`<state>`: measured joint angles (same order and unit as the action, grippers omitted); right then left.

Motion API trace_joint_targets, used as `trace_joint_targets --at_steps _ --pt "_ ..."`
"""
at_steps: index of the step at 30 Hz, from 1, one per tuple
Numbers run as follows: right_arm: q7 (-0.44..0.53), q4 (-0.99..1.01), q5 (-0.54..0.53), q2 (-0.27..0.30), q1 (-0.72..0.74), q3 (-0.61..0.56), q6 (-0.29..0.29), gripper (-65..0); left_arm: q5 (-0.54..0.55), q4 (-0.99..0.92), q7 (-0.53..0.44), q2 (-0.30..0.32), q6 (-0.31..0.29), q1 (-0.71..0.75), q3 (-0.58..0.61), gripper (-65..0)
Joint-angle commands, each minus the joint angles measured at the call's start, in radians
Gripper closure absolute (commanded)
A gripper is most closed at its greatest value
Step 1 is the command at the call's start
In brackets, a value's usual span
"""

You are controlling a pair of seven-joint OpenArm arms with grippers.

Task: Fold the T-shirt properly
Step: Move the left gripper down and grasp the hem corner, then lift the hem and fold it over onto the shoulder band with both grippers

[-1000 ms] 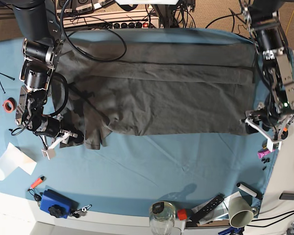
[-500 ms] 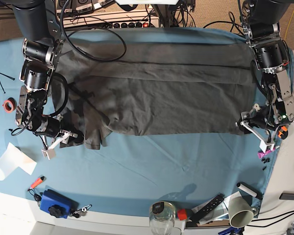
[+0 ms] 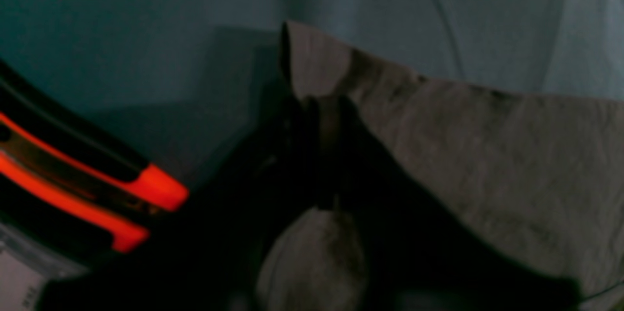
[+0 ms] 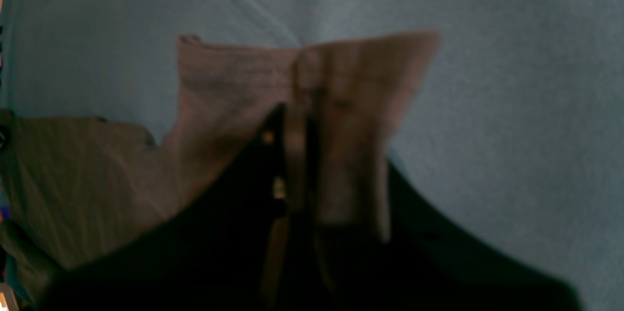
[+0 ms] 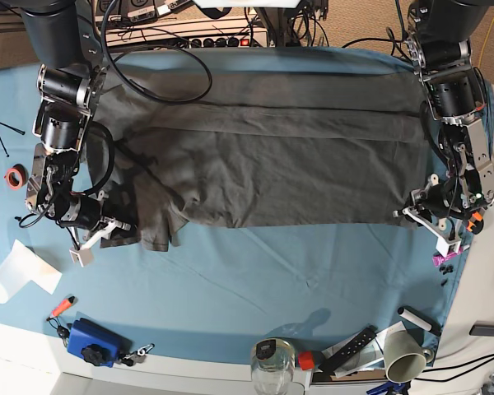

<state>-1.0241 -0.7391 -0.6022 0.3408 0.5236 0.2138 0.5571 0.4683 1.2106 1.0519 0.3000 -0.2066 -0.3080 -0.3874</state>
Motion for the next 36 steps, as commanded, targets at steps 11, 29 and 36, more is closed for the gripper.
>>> trace_joint_targets --at_steps 11,29,36 --pt "-0.018 -0.002 0.106 0.006 0.074 -0.004 -0.011 0.0 0.128 0.012 0.083 0.019 -0.039 -0.04 -0.002 0.0" --pt "-0.131 -0.315 0.113 0.006 0.089 -0.003 -0.011 0.0 0.246 0.014 0.23 0.085 -0.084 -0.105 -0.002 0.0" --pt "-0.208 -0.456 0.067 0.008 0.031 -0.003 -0.011 0.0 0.278 0.018 0.266 0.089 -0.084 -0.105 -0.002 0.0"
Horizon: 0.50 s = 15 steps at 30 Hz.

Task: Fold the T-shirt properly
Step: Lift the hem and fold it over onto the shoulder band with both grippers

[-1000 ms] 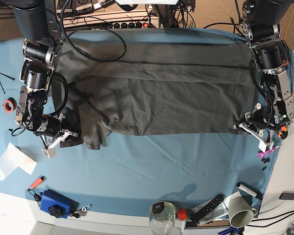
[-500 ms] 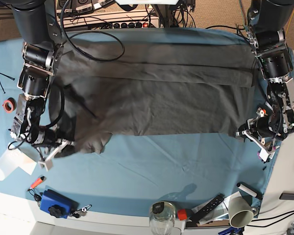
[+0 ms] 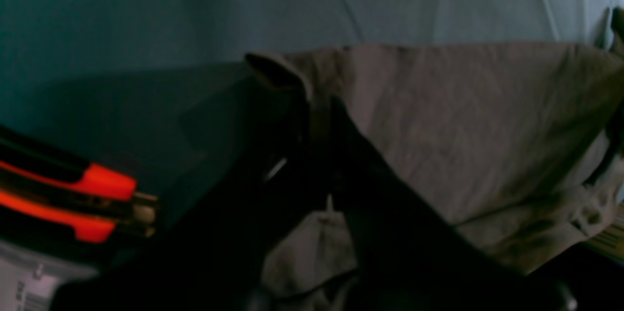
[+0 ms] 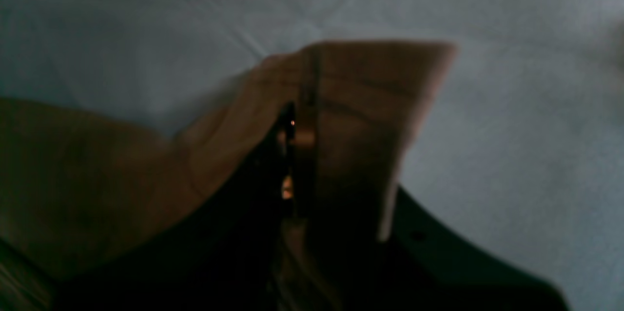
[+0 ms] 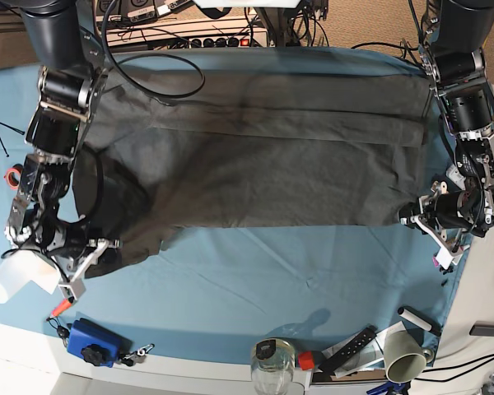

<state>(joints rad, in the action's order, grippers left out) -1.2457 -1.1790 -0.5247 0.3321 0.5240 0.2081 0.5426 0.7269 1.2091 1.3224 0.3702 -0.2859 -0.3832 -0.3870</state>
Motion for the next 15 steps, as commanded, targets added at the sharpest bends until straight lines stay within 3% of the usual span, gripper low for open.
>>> trace_joint_targets --at_steps 1,6,15 --pt "0.012 -0.035 -0.019 0.017 0.014 0.003 0.003 0.0 0.023 0.019 -0.002 0.018 -0.005 -0.029 -0.002 0.0" --pt "0.011 -0.069 -0.053 0.018 -0.046 0.003 0.003 0.0 0.068 0.023 0.031 0.031 -0.053 -0.023 -0.002 0.0" --pt "-0.08 -0.143 -0.161 0.017 -0.085 0.129 0.032 0.0 0.121 0.086 0.032 0.081 -0.059 0.074 -0.002 0.0"
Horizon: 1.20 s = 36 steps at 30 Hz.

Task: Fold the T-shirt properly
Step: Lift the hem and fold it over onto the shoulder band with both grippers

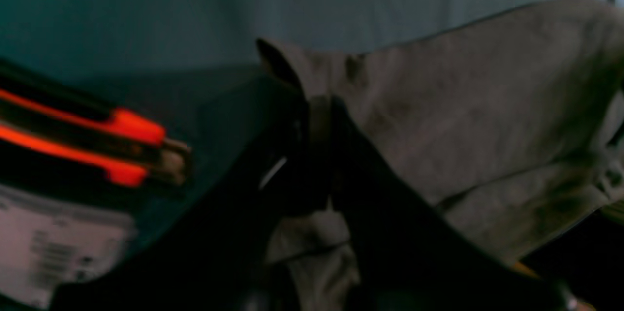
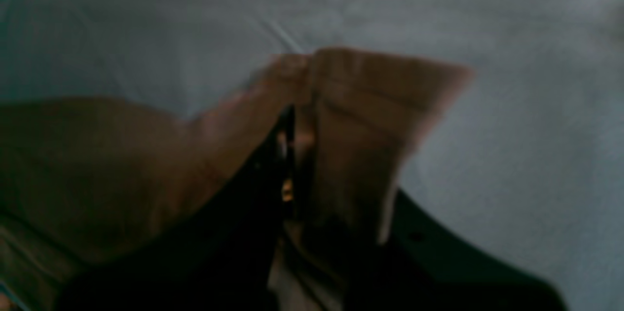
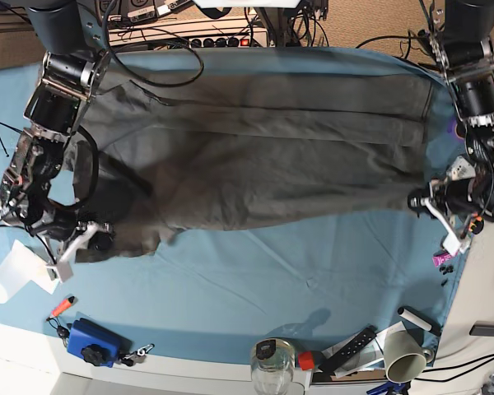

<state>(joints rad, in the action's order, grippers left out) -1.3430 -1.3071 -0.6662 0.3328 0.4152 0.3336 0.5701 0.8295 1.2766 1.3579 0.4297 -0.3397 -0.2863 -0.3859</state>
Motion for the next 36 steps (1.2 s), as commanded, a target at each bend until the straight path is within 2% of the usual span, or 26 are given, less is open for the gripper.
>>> trace_joint_targets --at_steps 1,7,11,19,27,36 --pt "0.006 -0.015 -0.027 0.016 0.023 0.012 0.015 0.0 0.025 0.019 0.001 0.023 -0.019 -0.013 -0.005 0.0" --pt "-0.037 -0.015 -0.069 0.021 0.012 0.061 0.028 0.0 0.061 0.071 0.011 0.022 -0.042 0.029 -0.01 0.0" --pt "-0.053 -0.016 -0.144 0.051 -0.026 0.061 0.028 0.0 0.061 0.146 0.011 0.023 -0.053 0.069 -0.012 0.0" --pt "-0.053 -0.132 -0.153 0.108 -0.134 0.061 0.044 0.0 0.061 0.229 0.005 0.022 -0.055 0.144 -0.012 0.0" --pt "-0.051 -0.214 -0.182 0.11 -0.256 0.071 0.043 0.0 0.061 0.246 0.008 0.022 -0.055 0.18 -0.012 0.0" --pt "-0.053 -0.245 -0.22 0.11 -0.311 0.188 0.044 0.0 0.063 0.331 0.002 0.022 -0.074 0.237 -0.088 0.0"
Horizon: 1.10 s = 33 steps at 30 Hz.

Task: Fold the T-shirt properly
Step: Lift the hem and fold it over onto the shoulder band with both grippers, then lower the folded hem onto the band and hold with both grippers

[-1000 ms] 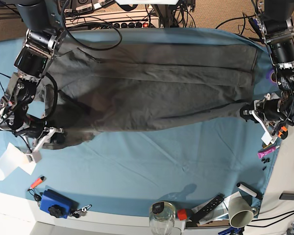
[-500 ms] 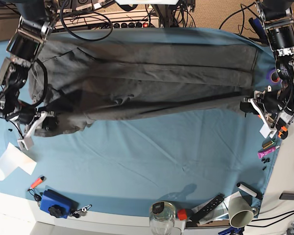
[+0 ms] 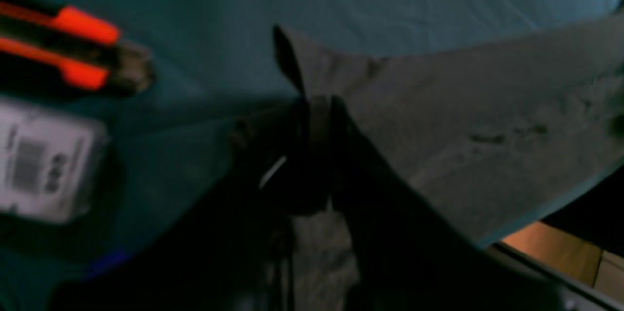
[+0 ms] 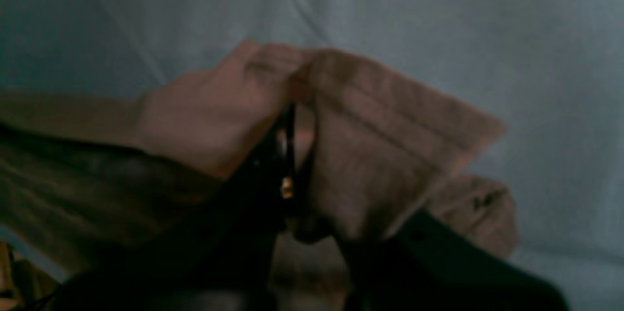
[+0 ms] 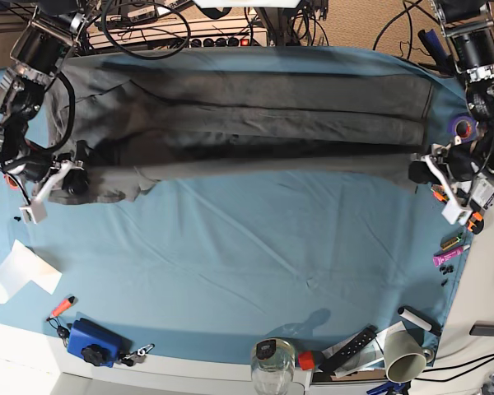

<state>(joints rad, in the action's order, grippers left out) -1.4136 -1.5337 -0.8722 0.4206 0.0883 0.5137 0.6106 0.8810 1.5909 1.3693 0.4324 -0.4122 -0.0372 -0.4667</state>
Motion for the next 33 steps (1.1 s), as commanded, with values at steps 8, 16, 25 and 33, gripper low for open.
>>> trace_joint_targets --at_steps 8,16,25,33 --pt "0.017 -0.019 -0.037 0.023 0.0 0.037 0.008 0.0 0.04 0.018 -0.006 0.019 -0.001 0.044 -0.036 0.0" --pt "0.017 -0.079 -0.055 0.023 -0.055 0.037 0.026 0.0 0.039 0.066 -0.008 0.019 -0.001 0.073 -0.036 0.0" --pt "0.017 -0.155 -0.055 0.023 -0.16 0.038 0.039 0.0 0.039 0.08 -0.004 0.019 -0.007 0.085 -0.036 0.0" --pt "0.017 -0.155 -0.055 0.022 -0.175 0.105 0.036 0.0 0.032 0.162 -0.008 0.019 -0.008 0.164 -0.036 0.0"
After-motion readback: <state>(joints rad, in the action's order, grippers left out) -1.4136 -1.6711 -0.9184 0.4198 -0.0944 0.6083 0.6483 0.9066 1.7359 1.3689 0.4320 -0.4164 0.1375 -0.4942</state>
